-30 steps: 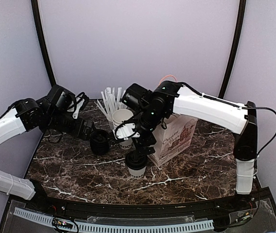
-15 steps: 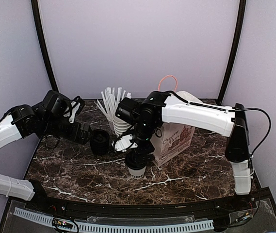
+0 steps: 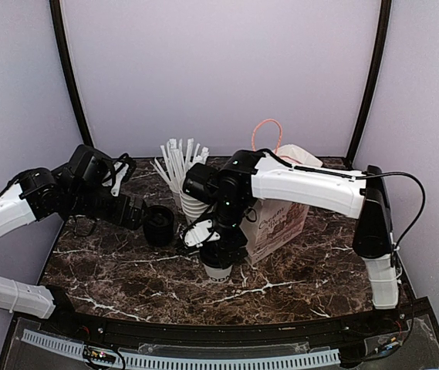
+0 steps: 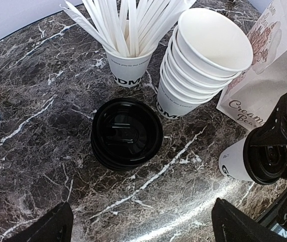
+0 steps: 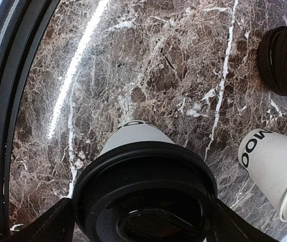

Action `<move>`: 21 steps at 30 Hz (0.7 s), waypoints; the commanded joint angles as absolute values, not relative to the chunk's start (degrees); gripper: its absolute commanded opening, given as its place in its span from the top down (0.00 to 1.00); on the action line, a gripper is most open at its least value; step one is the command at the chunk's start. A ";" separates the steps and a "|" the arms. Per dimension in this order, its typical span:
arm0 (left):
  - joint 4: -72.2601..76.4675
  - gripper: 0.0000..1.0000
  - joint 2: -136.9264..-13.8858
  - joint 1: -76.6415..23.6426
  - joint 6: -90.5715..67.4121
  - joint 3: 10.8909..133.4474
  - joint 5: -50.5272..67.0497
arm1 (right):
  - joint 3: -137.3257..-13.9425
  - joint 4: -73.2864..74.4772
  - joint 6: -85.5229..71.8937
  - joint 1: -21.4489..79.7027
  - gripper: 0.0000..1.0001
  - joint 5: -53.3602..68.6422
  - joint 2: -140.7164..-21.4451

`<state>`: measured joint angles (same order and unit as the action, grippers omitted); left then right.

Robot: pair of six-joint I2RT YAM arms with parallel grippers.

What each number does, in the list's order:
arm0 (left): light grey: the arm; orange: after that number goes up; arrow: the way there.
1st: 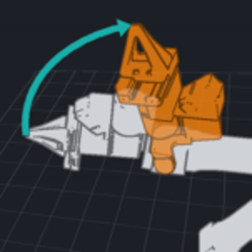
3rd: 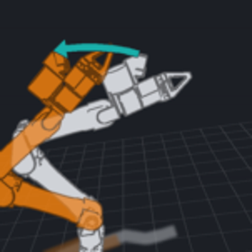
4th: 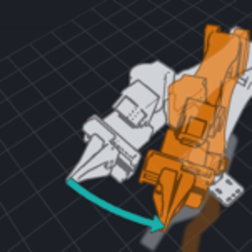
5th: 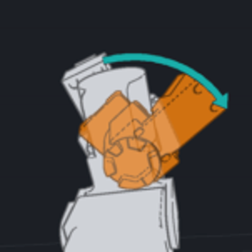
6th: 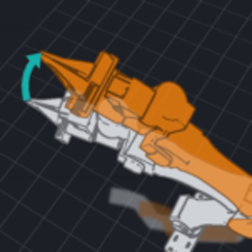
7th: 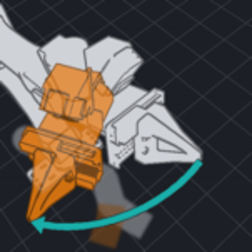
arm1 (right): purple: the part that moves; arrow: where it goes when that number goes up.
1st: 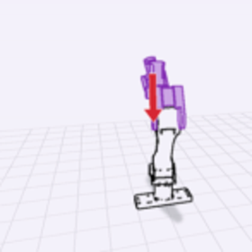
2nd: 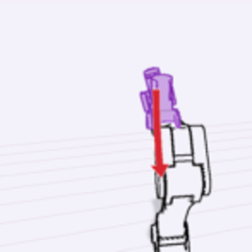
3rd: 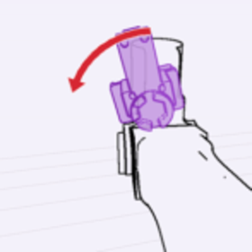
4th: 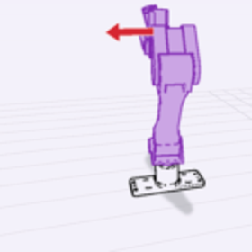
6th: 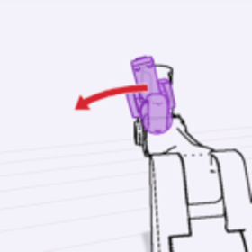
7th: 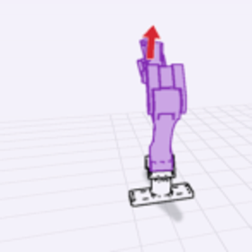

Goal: Pack the takeout coffee

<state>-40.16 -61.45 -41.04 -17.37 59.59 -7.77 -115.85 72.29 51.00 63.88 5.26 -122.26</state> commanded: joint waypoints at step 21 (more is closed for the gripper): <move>-42.67 0.01 -67.24 -40.78 -15.55 68.77 -9.09 | -123.05 72.49 52.07 65.22 0.28 6.32 -106.56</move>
<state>-40.64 -66.22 -41.04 -16.95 64.75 -7.57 -118.96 73.76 51.18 65.04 6.76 -114.08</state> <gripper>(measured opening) 0.989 0.789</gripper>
